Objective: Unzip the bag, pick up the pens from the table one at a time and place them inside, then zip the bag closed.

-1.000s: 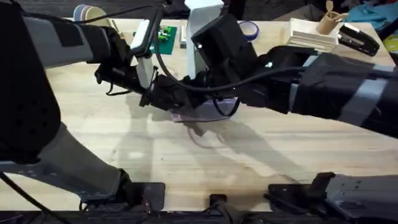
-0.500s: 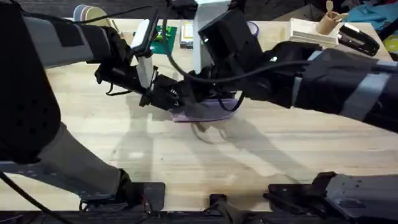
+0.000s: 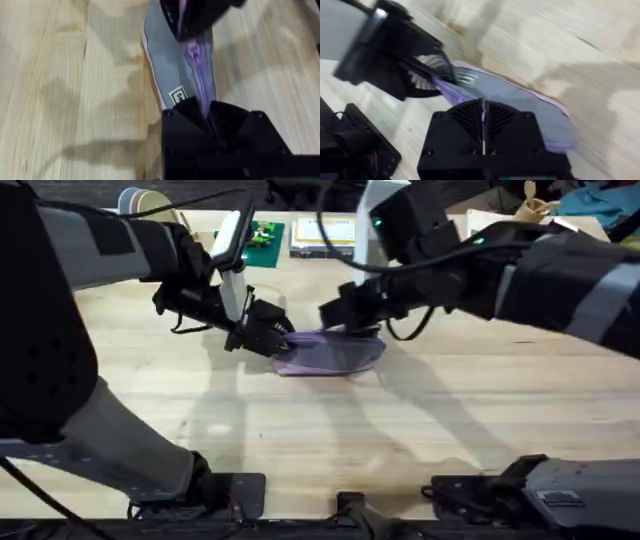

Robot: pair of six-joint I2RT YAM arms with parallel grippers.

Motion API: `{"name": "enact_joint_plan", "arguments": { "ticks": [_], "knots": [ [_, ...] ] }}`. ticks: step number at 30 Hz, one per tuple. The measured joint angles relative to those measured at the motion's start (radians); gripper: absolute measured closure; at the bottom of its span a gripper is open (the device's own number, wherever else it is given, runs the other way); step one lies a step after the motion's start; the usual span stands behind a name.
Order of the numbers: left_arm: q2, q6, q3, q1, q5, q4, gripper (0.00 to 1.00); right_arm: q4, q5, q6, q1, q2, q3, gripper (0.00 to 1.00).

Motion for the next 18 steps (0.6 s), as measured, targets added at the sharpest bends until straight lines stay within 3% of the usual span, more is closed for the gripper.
{"name": "enact_joint_plan", "arguments": {
  "ticks": [18],
  "knots": [
    [0.0, -0.003, 0.0, -0.009, 0.016, 0.004, 0.958, -0.241, -0.069, -0.09, -0.399, -0.053, 0.0, 0.971]
  ]
}}
